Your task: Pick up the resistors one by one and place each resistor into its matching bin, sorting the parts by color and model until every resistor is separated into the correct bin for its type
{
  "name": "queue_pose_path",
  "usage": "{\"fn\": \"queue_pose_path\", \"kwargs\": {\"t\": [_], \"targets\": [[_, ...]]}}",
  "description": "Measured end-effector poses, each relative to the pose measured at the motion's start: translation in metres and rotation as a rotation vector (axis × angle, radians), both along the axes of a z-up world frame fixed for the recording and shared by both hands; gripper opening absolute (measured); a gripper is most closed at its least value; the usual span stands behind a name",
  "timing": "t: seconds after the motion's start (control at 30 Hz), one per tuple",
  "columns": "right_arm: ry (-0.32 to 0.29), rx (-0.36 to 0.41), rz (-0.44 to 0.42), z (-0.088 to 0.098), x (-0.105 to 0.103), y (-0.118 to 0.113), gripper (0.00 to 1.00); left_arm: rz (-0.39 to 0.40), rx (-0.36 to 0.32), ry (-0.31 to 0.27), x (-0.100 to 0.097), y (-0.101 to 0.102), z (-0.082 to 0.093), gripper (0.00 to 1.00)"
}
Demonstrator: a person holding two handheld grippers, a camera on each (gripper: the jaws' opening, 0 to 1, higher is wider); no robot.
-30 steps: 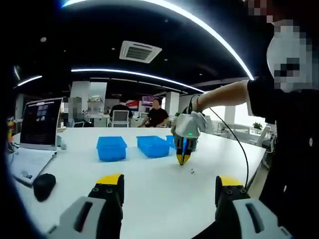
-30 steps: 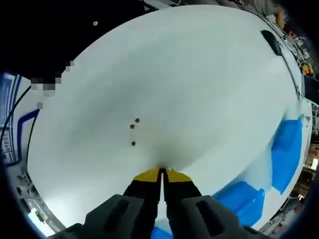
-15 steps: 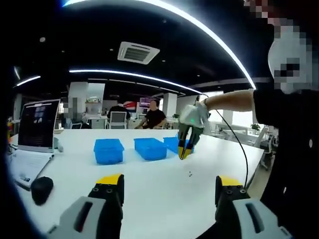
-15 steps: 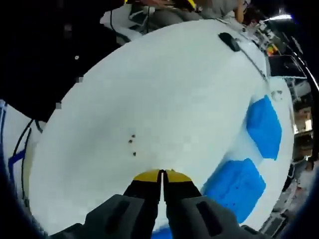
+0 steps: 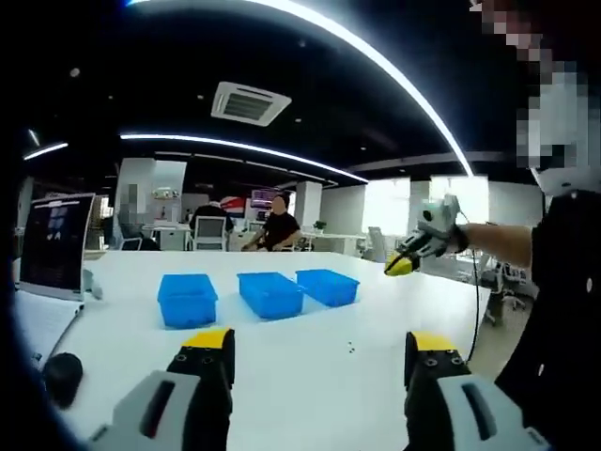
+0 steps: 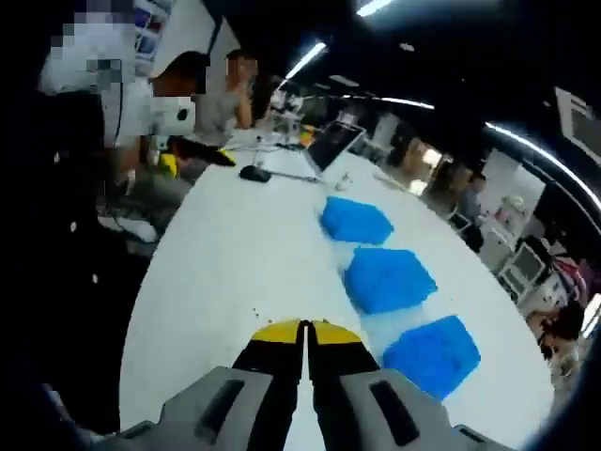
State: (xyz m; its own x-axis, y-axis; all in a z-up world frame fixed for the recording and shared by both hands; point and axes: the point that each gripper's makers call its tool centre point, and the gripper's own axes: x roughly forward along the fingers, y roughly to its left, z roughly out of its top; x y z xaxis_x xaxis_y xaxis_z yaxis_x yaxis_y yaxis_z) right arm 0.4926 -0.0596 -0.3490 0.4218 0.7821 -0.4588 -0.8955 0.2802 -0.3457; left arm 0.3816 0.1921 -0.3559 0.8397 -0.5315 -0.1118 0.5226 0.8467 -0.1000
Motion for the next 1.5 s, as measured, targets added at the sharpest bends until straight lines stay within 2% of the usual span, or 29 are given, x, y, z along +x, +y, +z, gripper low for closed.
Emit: {"fn": "queue_pose_path", "kwargs": {"t": [0.03,0.13,0.27,0.37,0.43,0.63,0.8,0.93,1.0,1.07,1.17,1.27,1.37,1.43,1.5], "targets": [[-0.023,0.036,-0.047,0.004,-0.002,-0.009,0.05,-0.002,0.001,0.000,0.001,0.000,0.000,0.74],[-0.006,0.186,-0.178,0.012,-0.017,-0.030,0.05,-0.006,0.000,0.001,0.005,-0.001,0.002,0.74],[-0.023,0.342,-0.335,0.012,-0.040,-0.050,0.05,-0.007,0.002,-0.009,0.007,-0.002,0.006,0.74],[-0.048,0.397,-0.410,0.014,-0.052,-0.053,0.05,-0.003,0.003,-0.011,0.009,-0.002,0.008,0.74],[-0.086,0.439,-0.448,0.023,-0.056,-0.050,0.05,0.000,0.003,-0.010,0.009,-0.001,0.008,0.74],[-0.113,0.458,-0.428,0.044,-0.050,-0.032,0.05,0.002,0.002,-0.003,0.006,0.000,0.006,0.74],[-0.100,0.514,-0.448,0.060,-0.013,-0.032,0.05,0.017,-0.009,-0.007,0.000,0.007,0.006,0.74],[-0.070,0.583,-0.488,0.072,0.033,-0.035,0.05,0.028,-0.012,-0.003,-0.003,0.010,0.003,0.74],[-0.080,0.591,-0.496,0.078,0.056,-0.034,0.05,0.034,-0.013,-0.002,-0.005,0.011,0.003,0.74],[-0.092,0.581,-0.513,0.082,0.081,-0.032,0.05,0.043,-0.005,-0.003,-0.006,0.013,0.003,0.74],[-0.049,0.593,-0.527,0.085,0.111,-0.022,0.05,0.055,0.006,-0.008,-0.009,0.016,0.004,0.74],[-0.077,0.556,-0.526,0.087,0.142,-0.011,0.05,0.065,0.005,-0.013,-0.012,0.018,0.006,0.74],[-0.078,0.536,-0.545,0.085,0.172,-0.004,0.05,0.069,0.013,-0.010,-0.013,0.019,0.004,0.74],[-0.065,0.508,-0.558,0.077,0.193,-0.001,0.05,0.072,0.027,-0.005,-0.015,0.018,0.001,0.75],[-0.061,0.482,-0.581,0.069,0.205,0.000,0.05,0.078,0.037,-0.005,-0.016,0.018,0.000,0.75]]}}
